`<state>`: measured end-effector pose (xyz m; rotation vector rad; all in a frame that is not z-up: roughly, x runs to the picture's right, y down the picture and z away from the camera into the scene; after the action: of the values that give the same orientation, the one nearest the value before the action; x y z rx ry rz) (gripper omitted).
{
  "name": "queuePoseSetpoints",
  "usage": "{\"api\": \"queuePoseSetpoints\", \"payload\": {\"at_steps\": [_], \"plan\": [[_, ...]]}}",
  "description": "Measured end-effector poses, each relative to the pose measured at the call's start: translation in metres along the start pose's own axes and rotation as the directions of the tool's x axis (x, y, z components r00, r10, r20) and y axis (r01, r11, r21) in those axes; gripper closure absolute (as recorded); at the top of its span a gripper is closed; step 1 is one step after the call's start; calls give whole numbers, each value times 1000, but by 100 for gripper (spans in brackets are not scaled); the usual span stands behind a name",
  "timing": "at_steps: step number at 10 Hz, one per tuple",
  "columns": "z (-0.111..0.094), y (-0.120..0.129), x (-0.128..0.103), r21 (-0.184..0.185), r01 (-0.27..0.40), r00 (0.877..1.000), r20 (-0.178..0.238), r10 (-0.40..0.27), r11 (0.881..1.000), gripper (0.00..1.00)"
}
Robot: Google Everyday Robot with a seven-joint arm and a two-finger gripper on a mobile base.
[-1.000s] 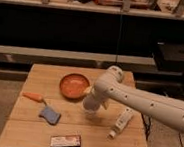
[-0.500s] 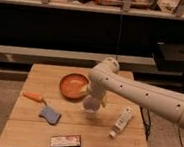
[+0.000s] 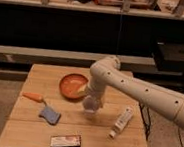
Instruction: Pick up the ceramic cup
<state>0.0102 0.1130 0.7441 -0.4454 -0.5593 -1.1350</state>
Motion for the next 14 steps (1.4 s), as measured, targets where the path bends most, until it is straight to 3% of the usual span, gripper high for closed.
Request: {"api": "queuePoseSetpoints", "payload": {"at_steps": [3,7,14], "plan": [[1,-6,-8,-17,24,1000,0,-24,1000,20],[2,-17,-21,7,71,997,7,-71,997,20],[16,-31,-22,23,140,990,-14,-140,990,20]]}}
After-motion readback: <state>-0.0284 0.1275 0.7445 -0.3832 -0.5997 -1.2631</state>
